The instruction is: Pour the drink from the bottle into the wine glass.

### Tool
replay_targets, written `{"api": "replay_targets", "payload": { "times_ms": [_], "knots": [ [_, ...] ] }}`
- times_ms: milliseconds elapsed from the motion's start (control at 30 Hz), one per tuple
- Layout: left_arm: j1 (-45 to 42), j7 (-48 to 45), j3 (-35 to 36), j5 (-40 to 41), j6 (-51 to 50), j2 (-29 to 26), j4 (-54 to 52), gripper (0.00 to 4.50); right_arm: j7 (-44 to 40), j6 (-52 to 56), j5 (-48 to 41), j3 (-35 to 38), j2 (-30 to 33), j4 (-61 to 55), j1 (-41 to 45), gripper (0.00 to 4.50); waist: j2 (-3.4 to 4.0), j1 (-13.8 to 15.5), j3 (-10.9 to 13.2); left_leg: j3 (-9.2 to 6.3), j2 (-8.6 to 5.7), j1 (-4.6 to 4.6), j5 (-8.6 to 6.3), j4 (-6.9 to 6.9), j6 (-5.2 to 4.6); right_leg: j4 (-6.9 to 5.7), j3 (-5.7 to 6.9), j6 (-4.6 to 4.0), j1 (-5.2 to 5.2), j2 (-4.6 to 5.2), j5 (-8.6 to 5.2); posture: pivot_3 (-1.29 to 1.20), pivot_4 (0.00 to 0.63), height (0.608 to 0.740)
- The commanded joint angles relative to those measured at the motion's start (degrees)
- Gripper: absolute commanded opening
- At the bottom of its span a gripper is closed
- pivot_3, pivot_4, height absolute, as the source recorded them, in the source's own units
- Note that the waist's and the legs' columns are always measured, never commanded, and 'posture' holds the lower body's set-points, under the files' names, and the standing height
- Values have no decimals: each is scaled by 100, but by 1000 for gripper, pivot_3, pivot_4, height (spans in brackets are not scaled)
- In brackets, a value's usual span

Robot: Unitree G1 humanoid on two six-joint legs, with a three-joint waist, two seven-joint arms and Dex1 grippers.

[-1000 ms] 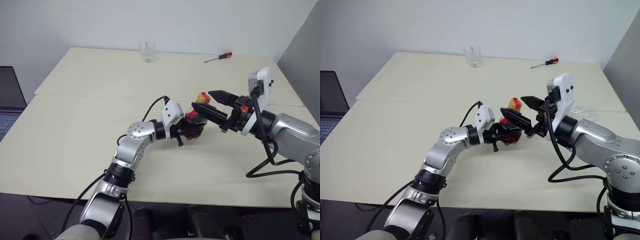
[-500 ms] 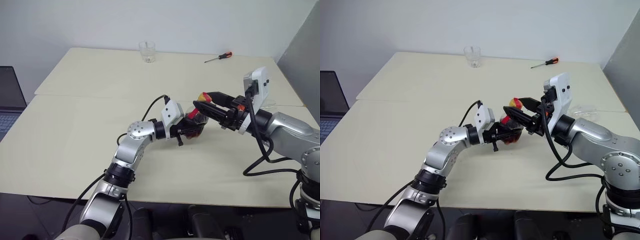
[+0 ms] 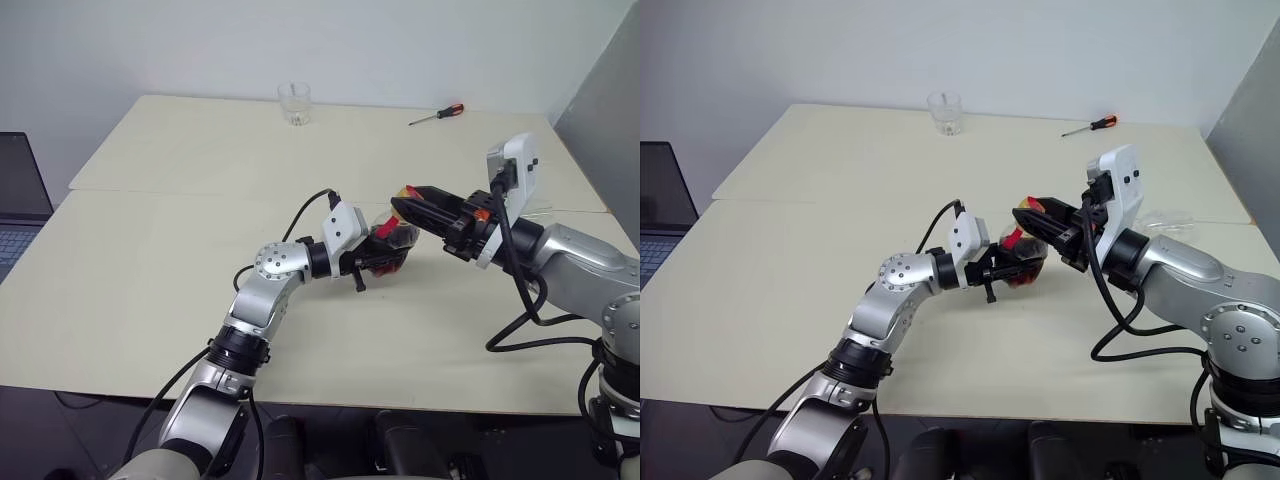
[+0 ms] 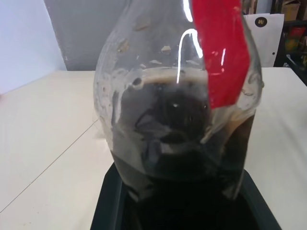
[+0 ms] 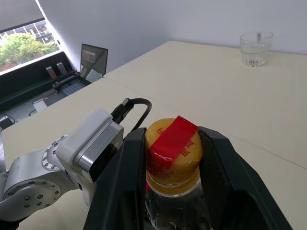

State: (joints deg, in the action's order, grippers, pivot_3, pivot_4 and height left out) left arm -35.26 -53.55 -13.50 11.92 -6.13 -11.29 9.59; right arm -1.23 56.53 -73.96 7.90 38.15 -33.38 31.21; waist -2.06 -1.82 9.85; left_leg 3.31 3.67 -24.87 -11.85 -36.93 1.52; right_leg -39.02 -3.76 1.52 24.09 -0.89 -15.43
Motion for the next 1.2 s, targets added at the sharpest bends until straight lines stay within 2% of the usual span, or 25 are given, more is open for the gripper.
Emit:
{"api": "replay_targets", "payload": {
  "times_ms": [33,467,767,967,1200],
  "knots": [
    [-61,-41,-55,-8,104,24,-127,899,-62,-174,-176,261,53,-107,99,1205,0,0,0,0,0,0,0,0,0,0,0,0,0,0,0,0,150,740],
    [-9,-32,-85,-29,121,-16,-102,899,-20,-502,-421,1063,205,218,138,1205,0,0,0,0,0,0,0,0,0,0,0,0,0,0,0,0,150,740],
    [-17,-23,-102,-8,142,-18,-84,899,-180,-621,-636,1233,221,77,129,1205,0,0,0,0,0,0,0,0,0,0,0,0,0,0,0,0,150,740],
    [-34,-54,-137,27,144,-14,-67,875,-1440,-407,-355,875,751,-70,84,1205,0,4,0,2,-1,0,0,-1,0,1,1,0,-1,1,0,0,150,740],
    [-104,-122,-158,42,150,20,-18,871,-3574,-791,1271,-100,1332,775,602,1205,0,-6,0,4,-1,7,0,0,-1,-1,7,0,0,-3,0,0,150,740]
  ]
}}
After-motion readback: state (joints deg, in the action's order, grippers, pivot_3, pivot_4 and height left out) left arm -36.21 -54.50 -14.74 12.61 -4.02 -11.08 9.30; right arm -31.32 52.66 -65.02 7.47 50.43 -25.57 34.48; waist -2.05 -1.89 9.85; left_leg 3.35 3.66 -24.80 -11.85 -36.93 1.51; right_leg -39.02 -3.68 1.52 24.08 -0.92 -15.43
